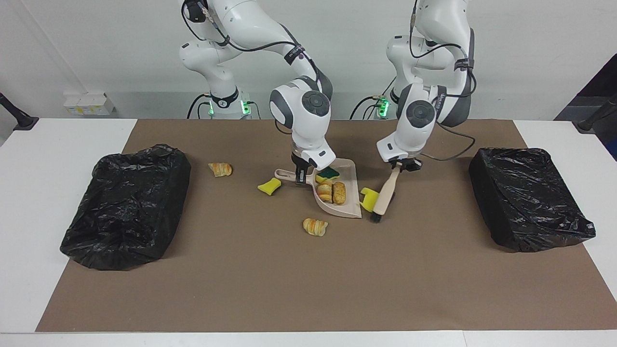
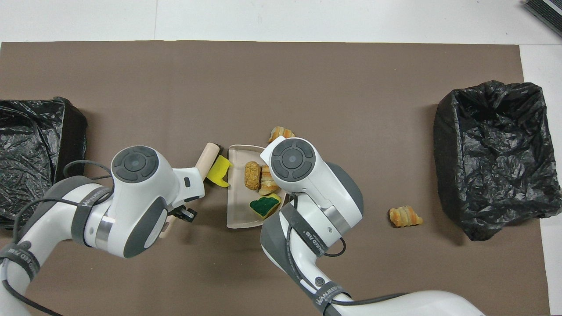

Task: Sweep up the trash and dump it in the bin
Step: 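Sweep the yellow sponge into the dustpan with the left gripper's brush, then carry the dustpan to the bin while the left gripper lowers the brush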

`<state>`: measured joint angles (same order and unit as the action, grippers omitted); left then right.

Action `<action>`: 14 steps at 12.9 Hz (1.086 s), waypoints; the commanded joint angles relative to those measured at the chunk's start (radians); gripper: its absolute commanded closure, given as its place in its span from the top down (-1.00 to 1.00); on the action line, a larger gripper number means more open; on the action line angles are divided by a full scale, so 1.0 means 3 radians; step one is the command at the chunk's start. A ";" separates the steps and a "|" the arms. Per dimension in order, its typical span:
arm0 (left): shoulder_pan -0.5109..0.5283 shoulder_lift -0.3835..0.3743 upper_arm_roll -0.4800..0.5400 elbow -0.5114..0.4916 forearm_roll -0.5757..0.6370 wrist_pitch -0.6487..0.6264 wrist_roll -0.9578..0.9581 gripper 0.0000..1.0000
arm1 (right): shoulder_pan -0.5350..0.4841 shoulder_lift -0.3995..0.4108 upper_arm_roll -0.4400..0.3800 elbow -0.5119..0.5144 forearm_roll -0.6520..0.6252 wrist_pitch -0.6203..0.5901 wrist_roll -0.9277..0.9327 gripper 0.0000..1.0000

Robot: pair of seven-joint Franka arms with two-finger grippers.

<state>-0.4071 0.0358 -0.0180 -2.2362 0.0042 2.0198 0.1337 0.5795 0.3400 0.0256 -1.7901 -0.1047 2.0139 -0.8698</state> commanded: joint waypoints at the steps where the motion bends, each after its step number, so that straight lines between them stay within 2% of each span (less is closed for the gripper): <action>1: -0.0248 -0.0109 0.0055 -0.0078 -0.0319 -0.0014 -0.0387 -1.00 | -0.0014 0.0012 0.0007 -0.0020 -0.0080 0.0026 0.0128 -1.00; 3: -0.0305 -0.0063 0.0055 0.0009 -0.0535 0.0068 -0.0604 -1.00 | -0.0025 -0.0003 0.0007 -0.0010 -0.0080 -0.0024 0.0133 -1.00; 6: -0.0213 -0.0063 0.0085 0.0116 -0.0541 -0.0064 -0.0716 -1.00 | -0.0050 -0.0054 0.0002 -0.0005 -0.0080 -0.0081 0.0113 -1.00; 8: -0.0024 -0.0134 0.0085 0.0218 -0.0541 -0.0309 -0.0757 -1.00 | -0.0121 -0.0085 0.0002 -0.0005 -0.0086 -0.0091 -0.0035 -1.00; 14: -0.0085 -0.0318 0.0050 0.0188 -0.0495 -0.0556 -0.1553 -1.00 | -0.0397 -0.0279 0.0007 0.0030 -0.0060 -0.0239 -0.0617 -1.00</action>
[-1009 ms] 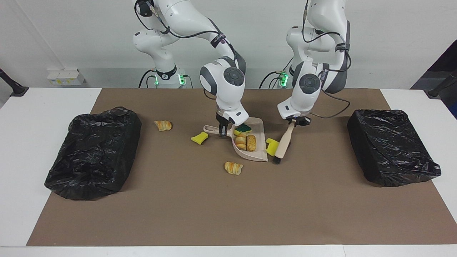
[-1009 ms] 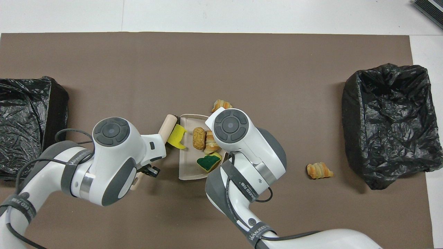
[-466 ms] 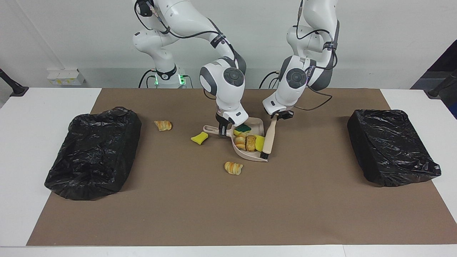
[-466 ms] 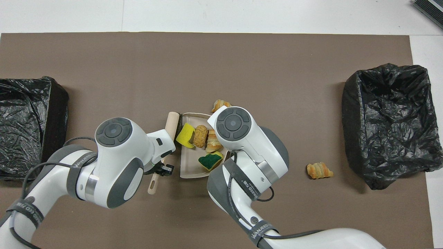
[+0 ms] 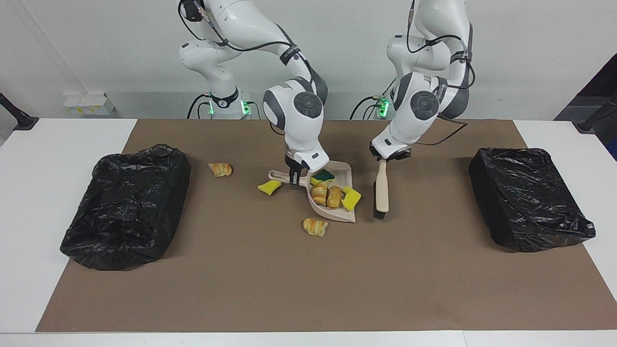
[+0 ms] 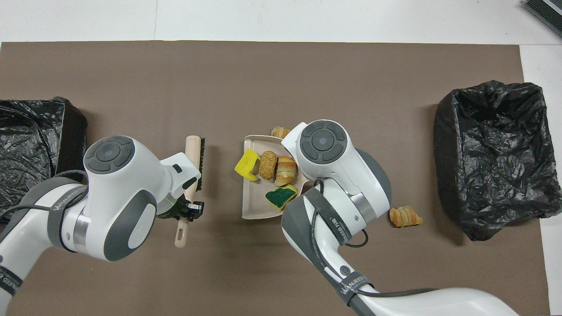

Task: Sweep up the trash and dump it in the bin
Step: 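Carry the dustpan to the bin while the left gripper lowers the brush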

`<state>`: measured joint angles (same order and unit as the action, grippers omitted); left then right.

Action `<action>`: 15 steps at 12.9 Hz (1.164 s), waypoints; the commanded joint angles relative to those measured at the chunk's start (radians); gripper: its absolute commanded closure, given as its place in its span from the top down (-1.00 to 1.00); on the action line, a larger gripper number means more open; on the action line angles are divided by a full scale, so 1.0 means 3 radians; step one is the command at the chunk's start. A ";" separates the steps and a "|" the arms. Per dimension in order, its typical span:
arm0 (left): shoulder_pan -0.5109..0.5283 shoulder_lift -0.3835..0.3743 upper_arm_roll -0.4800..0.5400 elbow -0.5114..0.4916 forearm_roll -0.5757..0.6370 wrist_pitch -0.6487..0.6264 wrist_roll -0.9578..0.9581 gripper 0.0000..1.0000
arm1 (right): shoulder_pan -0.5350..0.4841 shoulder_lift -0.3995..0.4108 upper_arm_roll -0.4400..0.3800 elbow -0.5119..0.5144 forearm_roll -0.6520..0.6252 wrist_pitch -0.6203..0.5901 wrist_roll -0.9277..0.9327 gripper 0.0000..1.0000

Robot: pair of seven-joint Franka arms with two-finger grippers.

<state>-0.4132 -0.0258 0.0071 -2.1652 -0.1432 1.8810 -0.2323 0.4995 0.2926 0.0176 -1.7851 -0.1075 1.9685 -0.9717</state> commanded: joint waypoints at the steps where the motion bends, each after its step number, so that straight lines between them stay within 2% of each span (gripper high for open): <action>1: -0.0222 -0.0159 -0.0044 -0.0094 -0.0008 -0.0063 -0.0568 -1.00 | -0.0278 -0.0187 0.0033 0.0034 0.0000 -0.0098 -0.0522 -1.00; 3: -0.0513 -0.0246 -0.0044 -0.0196 -0.0039 -0.0037 -0.0724 -1.00 | -0.0554 -0.0244 0.0034 0.0116 0.0213 -0.0190 -0.0977 -1.00; 5: -0.0764 -0.0445 -0.0049 -0.0472 -0.0217 0.0070 -0.0734 -1.00 | -0.0825 -0.0239 0.0028 0.0294 0.0445 -0.0409 -0.1402 -1.00; 8: -0.1127 -0.0487 -0.0049 -0.0646 -0.0295 0.0183 -0.1029 -1.00 | -0.1219 -0.0244 0.0028 0.0438 0.0710 -0.0660 -0.1873 -1.00; 10: -0.1255 -0.0583 -0.0049 -0.0789 -0.0361 0.0351 -0.1138 -1.00 | -0.1505 -0.0244 0.0028 0.0566 0.0762 -0.0880 -0.2154 -1.00; 12: -0.1469 -0.0548 -0.0049 -0.0871 -0.0443 0.0438 -0.1433 -1.00 | -0.1837 -0.0244 0.0028 0.0668 0.0772 -0.1079 -0.2435 -1.00; 15: -0.1603 -0.0548 -0.0049 -0.1045 -0.0463 0.0771 -0.1654 -1.00 | -0.2267 -0.0244 0.0003 0.0735 0.0711 -0.1177 -0.2870 -1.00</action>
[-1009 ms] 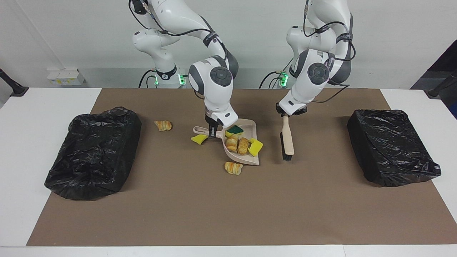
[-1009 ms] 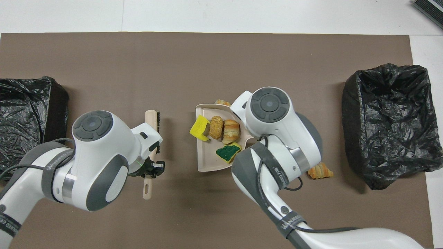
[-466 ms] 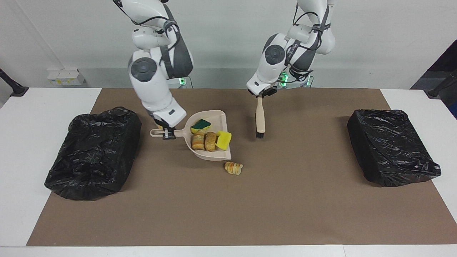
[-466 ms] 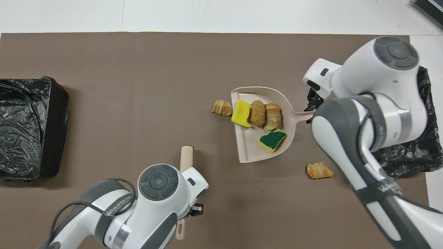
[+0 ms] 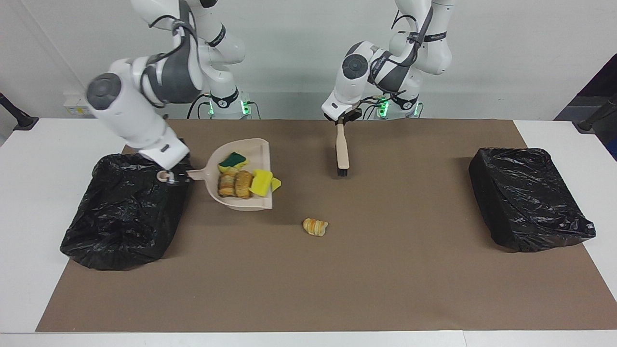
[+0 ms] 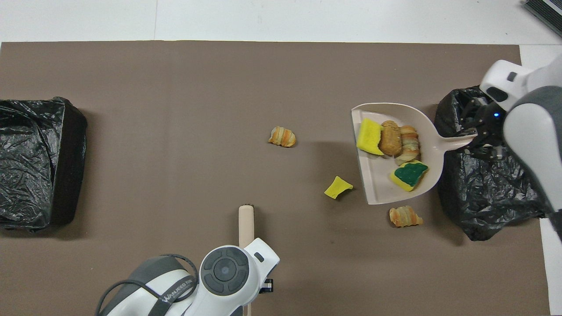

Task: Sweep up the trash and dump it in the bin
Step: 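Carry the dustpan to the bin while the left gripper lowers the brush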

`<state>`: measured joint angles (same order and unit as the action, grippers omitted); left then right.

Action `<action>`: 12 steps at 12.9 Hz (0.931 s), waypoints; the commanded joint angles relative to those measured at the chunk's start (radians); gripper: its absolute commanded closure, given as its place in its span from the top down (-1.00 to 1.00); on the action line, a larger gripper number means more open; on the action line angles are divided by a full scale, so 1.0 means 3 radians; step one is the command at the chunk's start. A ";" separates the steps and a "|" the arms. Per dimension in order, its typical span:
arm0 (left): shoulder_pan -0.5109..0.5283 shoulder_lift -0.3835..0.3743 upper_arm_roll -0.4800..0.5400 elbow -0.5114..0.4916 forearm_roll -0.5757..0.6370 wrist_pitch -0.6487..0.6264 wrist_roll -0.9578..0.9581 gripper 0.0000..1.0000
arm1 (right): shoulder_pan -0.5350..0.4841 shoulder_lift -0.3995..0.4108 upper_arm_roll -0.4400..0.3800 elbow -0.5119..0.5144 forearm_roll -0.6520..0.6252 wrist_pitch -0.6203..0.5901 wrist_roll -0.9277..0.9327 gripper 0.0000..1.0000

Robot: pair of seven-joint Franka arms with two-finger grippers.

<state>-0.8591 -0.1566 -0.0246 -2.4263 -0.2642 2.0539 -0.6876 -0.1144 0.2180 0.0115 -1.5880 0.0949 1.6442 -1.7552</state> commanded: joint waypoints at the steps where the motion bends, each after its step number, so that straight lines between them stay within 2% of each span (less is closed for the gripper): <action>1: -0.0117 -0.0117 0.0056 -0.0180 -0.0060 0.0210 -0.0142 -1.00 | -0.0349 0.0010 0.0018 0.0083 0.0016 -0.0091 -0.0401 -1.00; 4: -0.0117 -0.0143 0.0056 -0.0232 -0.0127 0.0205 -0.0142 -1.00 | -0.0681 0.0025 0.0013 0.0144 -0.0187 -0.0035 -0.0658 -1.00; 6: -0.0107 -0.0138 0.0056 -0.0232 -0.0142 0.0144 -0.0142 -0.71 | -0.0891 0.0106 0.0013 0.0338 -0.0351 0.0011 -0.0781 -1.00; 8: -0.0082 -0.0112 0.0061 -0.0186 -0.0147 0.0067 -0.0142 -0.06 | -0.1121 0.0122 0.0013 0.0369 -0.0449 0.0276 -0.0807 -1.00; 10: -0.0071 -0.0026 0.0077 -0.0038 -0.0117 -0.0010 -0.0101 0.99 | -0.1224 0.0122 0.0013 0.0364 -0.0769 0.0410 -0.0807 -1.00; 11: -0.0041 0.0046 0.0087 0.0104 -0.0056 -0.0015 -0.0101 1.00 | -0.1265 0.0117 0.0013 0.0349 -0.0953 0.0466 -0.0807 -1.00; 12: 0.0086 0.0092 0.0087 0.0268 0.0168 -0.0025 -0.0091 1.00 | -0.1280 0.0107 0.0013 0.0339 -0.1143 0.0588 -0.0812 -1.00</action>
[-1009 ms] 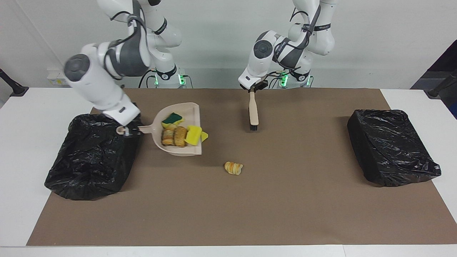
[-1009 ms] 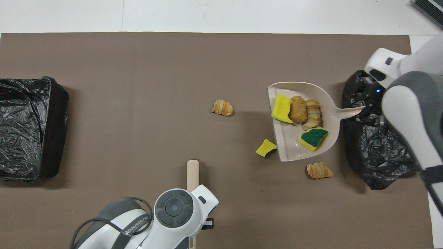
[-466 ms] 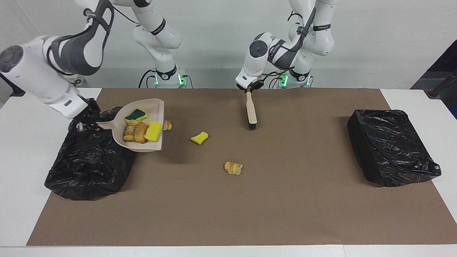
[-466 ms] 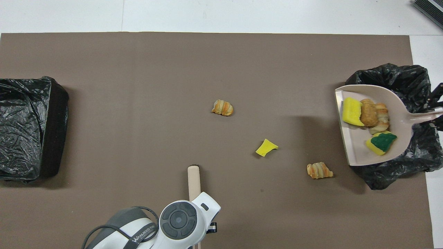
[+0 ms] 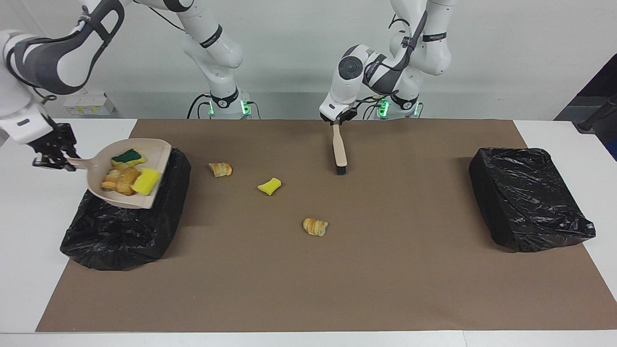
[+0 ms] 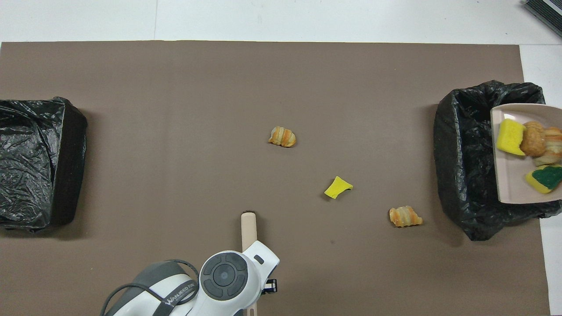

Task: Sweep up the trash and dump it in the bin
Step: 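Carry the dustpan to the bin while the left gripper lowers the brush, then tip the dustpan over the bin with the right gripper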

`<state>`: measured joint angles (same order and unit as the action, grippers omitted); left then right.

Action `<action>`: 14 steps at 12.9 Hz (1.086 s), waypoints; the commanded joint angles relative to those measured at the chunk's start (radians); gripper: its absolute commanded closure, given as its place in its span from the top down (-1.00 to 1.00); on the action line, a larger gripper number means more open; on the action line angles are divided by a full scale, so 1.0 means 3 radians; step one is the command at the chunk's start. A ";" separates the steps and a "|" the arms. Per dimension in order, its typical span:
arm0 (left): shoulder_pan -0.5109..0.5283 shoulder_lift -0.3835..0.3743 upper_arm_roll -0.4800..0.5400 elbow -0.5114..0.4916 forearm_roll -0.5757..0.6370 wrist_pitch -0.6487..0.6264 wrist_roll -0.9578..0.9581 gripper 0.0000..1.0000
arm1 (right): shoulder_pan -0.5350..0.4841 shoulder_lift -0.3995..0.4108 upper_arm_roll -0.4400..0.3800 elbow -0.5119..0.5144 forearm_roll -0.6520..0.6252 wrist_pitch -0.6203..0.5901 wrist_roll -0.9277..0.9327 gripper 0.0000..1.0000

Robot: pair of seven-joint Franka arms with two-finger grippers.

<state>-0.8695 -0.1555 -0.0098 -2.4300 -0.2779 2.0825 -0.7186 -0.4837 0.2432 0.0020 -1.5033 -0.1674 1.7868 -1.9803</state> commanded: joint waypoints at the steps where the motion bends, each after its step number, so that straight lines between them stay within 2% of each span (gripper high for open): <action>1: 0.0208 0.0109 0.0028 0.0409 0.0469 -0.0151 0.0053 1.00 | -0.0049 0.0013 0.0044 0.0031 -0.0457 0.0144 -0.0046 -1.00; 3: 0.0478 0.0160 0.0053 0.0735 0.0767 -0.0166 0.0506 1.00 | -0.0014 -0.0008 0.0044 -0.0051 -0.0902 0.0225 0.0081 -1.00; 7: 0.1286 0.0267 0.0058 0.1502 0.0788 -0.0243 0.1478 1.00 | 0.0201 -0.0074 0.0065 -0.0204 -0.1593 0.0175 0.0490 -1.00; 10: 0.1706 0.0543 0.0063 0.2411 0.0992 -0.0793 0.1934 1.00 | 0.0374 -0.0278 0.0065 -0.0455 -0.2094 0.0144 0.0750 -1.00; 14: 0.2145 0.0529 0.0094 0.2970 0.0968 -0.1422 0.2577 1.00 | 0.0421 -0.0590 0.0065 -0.0501 -0.2503 0.0139 0.0767 -1.00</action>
<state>-0.2780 -0.0205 0.0240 -1.6338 0.0023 1.7586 -0.0262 -0.3526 0.1407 0.0177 -1.6033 -0.8534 1.8281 -1.7570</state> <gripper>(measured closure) 0.000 0.683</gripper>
